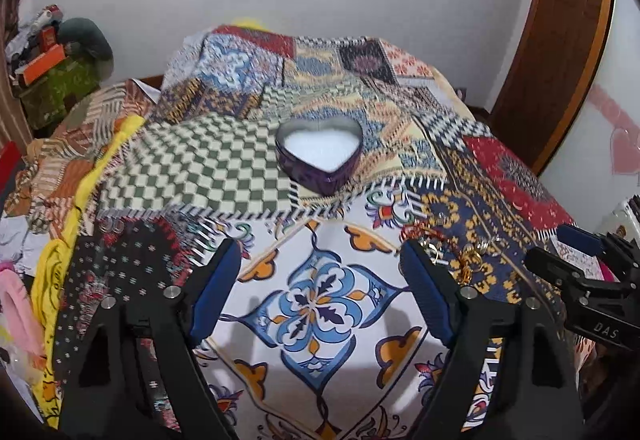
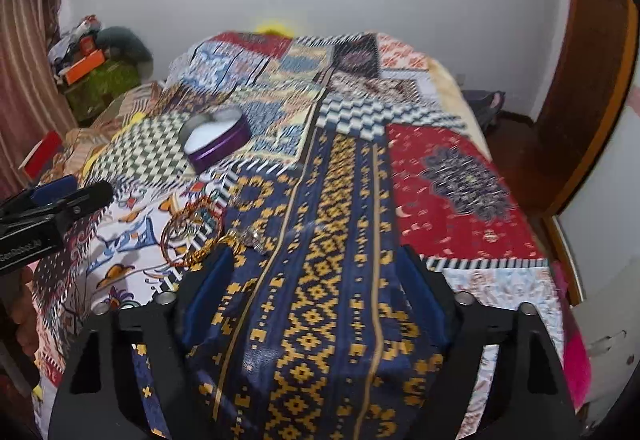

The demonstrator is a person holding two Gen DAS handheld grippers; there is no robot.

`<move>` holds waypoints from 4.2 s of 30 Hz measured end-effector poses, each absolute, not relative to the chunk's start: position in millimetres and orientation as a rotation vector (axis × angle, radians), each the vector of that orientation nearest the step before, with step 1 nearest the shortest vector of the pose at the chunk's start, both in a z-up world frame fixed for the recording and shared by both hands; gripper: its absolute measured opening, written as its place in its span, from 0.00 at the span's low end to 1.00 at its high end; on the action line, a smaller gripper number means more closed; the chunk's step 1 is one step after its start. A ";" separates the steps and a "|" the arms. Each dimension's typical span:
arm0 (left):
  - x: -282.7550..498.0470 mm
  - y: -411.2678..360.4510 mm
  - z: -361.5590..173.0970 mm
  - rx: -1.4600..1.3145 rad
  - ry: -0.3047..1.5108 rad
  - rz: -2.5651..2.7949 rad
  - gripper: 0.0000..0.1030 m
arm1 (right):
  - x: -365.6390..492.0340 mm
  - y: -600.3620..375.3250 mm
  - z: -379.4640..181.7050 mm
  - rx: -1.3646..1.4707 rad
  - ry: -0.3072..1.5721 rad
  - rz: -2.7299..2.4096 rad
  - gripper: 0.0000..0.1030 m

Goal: Organize jewelry
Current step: 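Grasp the red beaded bracelet with the left tool while the right tool grasps a silver charm, then lift the red bracelet with the left tool while the right tool carries the charm toward the tin, then open the left tool over the heart tin while the right tool drops its charm inside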

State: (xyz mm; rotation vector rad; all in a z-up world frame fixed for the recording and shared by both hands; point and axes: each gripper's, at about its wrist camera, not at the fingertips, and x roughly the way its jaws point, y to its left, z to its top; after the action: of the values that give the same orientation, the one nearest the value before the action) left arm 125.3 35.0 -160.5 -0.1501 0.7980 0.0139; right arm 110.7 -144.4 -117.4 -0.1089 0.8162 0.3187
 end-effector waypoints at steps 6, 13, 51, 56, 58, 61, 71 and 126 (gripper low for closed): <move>141.4 27.7 -175.2 -0.166 0.854 -0.061 0.52 | 126.7 -130.2 -127.1 -0.129 0.853 0.374 0.55; 153.0 16.4 -174.3 -0.158 0.851 -0.134 0.34 | 140.2 -116.8 -136.2 -0.162 0.887 0.432 0.45; 152.7 21.1 -134.9 -0.253 0.781 -0.245 0.07 | 141.4 -117.1 -117.0 -0.118 0.857 0.503 0.13; 146.0 29.0 -126.0 -0.264 0.757 -0.243 0.07 | 138.8 -114.2 -108.7 -0.119 0.836 0.505 0.13; 144.5 32.1 -125.6 -0.272 0.760 -0.242 0.07 | 138.2 -112.2 -105.0 -0.120 0.824 0.506 0.13; 141.0 37.7 -127.7 -0.282 0.767 -0.231 0.07 | 137.3 -110.0 -101.6 -0.121 0.813 0.508 0.13; 144.6 60.5 -129.5 -0.277 0.756 -0.170 0.07 | 145.0 -100.4 -90.6 -0.128 0.778 0.519 0.13; 285.6 108.6 -176.1 -0.260 0.869 -0.074 0.17 | 296.4 -2.2 -138.5 -0.252 1.054 0.695 0.13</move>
State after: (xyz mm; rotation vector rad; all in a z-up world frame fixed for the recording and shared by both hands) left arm 285.6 108.6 -176.1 -0.2604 0.8689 -0.0737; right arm 296.4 -2.2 -138.5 -0.2520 1.0542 0.6951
